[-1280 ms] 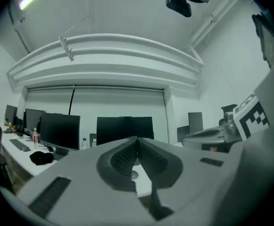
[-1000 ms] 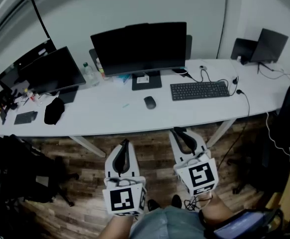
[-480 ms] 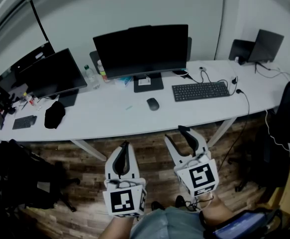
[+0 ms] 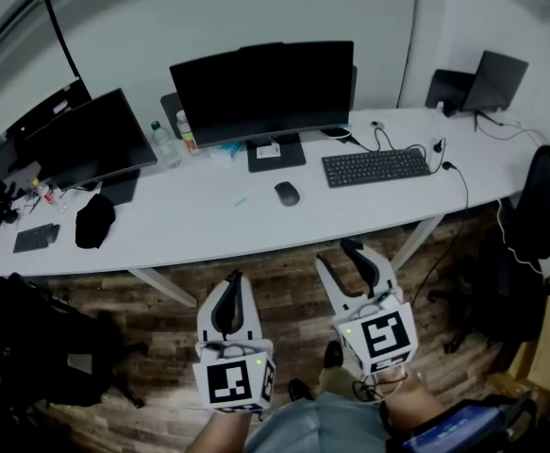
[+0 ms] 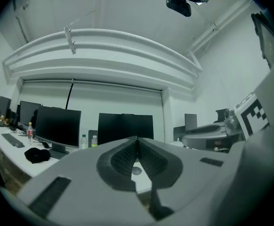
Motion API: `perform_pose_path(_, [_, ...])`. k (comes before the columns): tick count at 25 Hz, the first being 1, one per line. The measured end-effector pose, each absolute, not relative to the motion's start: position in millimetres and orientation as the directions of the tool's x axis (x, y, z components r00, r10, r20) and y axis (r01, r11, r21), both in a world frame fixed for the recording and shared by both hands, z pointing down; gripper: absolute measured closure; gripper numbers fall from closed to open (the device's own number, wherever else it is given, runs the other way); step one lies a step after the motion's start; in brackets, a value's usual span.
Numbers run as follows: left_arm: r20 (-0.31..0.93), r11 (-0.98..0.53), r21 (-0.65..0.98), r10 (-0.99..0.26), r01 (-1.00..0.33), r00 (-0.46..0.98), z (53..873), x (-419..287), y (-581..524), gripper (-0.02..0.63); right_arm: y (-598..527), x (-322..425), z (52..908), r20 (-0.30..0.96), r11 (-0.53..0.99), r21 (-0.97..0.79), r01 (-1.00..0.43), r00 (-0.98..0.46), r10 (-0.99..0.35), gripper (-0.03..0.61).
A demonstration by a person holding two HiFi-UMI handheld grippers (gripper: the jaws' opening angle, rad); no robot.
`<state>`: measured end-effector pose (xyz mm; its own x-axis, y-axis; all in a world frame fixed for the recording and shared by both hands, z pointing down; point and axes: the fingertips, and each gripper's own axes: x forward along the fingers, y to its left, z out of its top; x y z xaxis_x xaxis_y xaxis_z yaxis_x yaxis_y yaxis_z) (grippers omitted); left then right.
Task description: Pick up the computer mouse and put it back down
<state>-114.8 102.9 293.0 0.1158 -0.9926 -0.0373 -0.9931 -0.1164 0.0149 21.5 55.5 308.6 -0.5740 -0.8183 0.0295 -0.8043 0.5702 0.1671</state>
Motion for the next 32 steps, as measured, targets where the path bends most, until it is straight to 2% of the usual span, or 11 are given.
perform_pose_path(11, [0.025, -0.144, -0.018, -0.989, -0.989, 0.143, 315.1, -101.3, 51.6, 0.609, 6.3, 32.0, 334.2, 0.058, 0.561, 0.109, -0.821, -0.558, -0.828, 0.405])
perform_pose_path(24, [0.129, -0.122, -0.057, -0.985, -0.991, 0.114, 340.7, -88.8, -83.6, 0.609, -133.2, 37.6, 371.1, 0.13, 0.599, 0.011, -0.8, -0.593, -0.795, 0.405])
perform_pose_path(32, [0.106, -0.095, -0.103, -0.991, -0.99, 0.084, 321.6, -80.8, -144.6, 0.609, -197.9, 40.2, 358.6, 0.102, 0.628, -0.014, -0.778, -0.626, -0.773, 0.405])
